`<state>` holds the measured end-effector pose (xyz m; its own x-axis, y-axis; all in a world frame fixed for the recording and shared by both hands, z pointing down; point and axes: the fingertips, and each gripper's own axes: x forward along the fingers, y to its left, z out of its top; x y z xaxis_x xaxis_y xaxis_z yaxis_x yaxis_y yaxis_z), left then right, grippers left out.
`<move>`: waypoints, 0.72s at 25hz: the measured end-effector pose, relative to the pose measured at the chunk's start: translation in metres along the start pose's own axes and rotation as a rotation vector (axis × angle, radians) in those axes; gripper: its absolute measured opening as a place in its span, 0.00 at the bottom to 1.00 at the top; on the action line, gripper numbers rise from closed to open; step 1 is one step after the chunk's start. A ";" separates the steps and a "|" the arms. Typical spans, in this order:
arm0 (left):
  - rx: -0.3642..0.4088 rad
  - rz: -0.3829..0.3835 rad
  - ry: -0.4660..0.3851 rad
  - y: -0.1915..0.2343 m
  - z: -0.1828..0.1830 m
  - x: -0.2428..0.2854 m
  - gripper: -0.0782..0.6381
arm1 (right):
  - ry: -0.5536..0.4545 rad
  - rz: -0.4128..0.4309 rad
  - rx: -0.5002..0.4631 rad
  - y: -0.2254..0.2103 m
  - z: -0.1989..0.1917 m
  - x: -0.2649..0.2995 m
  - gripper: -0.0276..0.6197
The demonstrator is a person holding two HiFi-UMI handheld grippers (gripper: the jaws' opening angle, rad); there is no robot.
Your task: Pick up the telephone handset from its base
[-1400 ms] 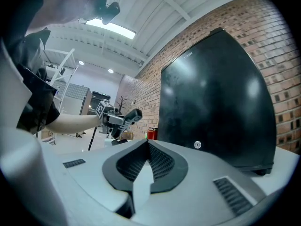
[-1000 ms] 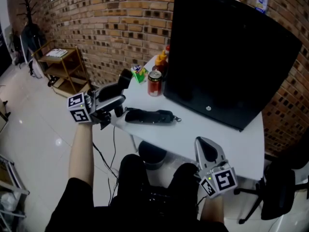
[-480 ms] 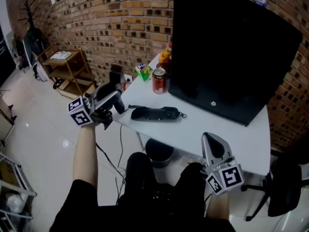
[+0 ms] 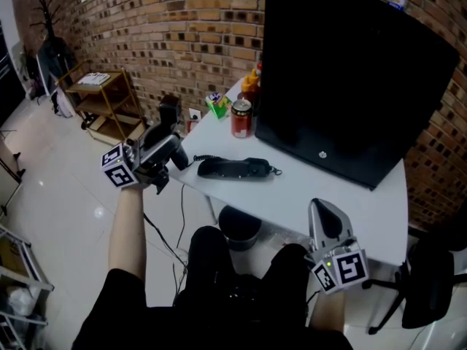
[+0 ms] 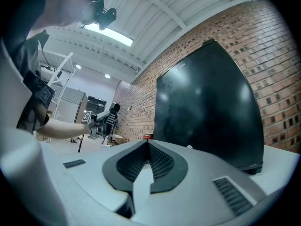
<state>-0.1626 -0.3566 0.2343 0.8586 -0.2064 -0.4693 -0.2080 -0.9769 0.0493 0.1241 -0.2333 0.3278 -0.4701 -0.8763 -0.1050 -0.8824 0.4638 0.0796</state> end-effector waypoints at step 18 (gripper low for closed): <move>-0.013 0.008 0.001 0.002 -0.005 -0.002 0.47 | 0.004 -0.013 -0.010 -0.004 0.001 0.000 0.05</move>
<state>-0.1627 -0.3586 0.2397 0.8576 -0.2143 -0.4676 -0.2088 -0.9758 0.0642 0.1271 -0.2352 0.3268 -0.4581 -0.8830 -0.1026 -0.8883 0.4506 0.0884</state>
